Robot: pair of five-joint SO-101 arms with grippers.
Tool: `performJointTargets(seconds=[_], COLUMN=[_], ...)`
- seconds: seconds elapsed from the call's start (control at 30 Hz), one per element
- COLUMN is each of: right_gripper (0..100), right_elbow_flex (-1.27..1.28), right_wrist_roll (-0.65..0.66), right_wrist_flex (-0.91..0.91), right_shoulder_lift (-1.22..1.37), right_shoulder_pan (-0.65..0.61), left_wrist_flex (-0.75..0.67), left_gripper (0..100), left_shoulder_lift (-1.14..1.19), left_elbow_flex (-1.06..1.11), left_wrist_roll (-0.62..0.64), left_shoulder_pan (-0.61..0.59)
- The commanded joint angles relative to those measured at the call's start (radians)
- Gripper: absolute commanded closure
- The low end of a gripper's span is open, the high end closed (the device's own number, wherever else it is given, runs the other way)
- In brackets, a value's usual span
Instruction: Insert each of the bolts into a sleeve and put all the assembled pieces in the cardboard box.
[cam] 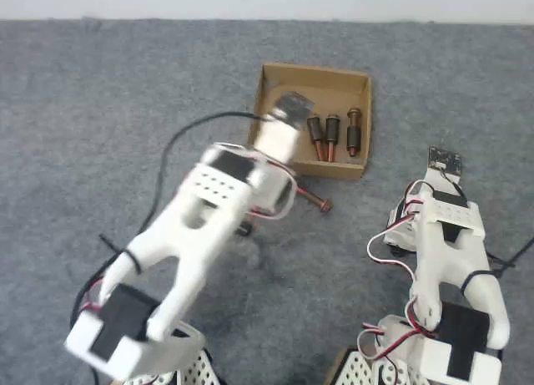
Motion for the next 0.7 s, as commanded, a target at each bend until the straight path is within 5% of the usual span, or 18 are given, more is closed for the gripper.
performJointTargets(seconds=[0.0, 0.4, 0.67], right_gripper=[99.1, 99.1, 99.1], right_elbow_flex=[0.000, 0.000, -0.002], right_wrist_roll=[0.012, 0.012, 0.012], right_wrist_flex=[-0.010, -0.010, -0.042], right_shoulder_lift=[-0.033, -0.033, -0.033], right_shoulder_pan=[-0.015, -0.016, -0.074], left_wrist_flex=[-0.117, -0.405, -0.732], left_gripper=[99, 99, 99], left_shoulder_lift=[-0.132, -0.359, -0.483], left_elbow_flex=[0.030, 0.346, 0.677], left_wrist_roll=[0.097, 0.121, 0.123], left_shoulder_pan=[-0.158, -0.439, -0.572])
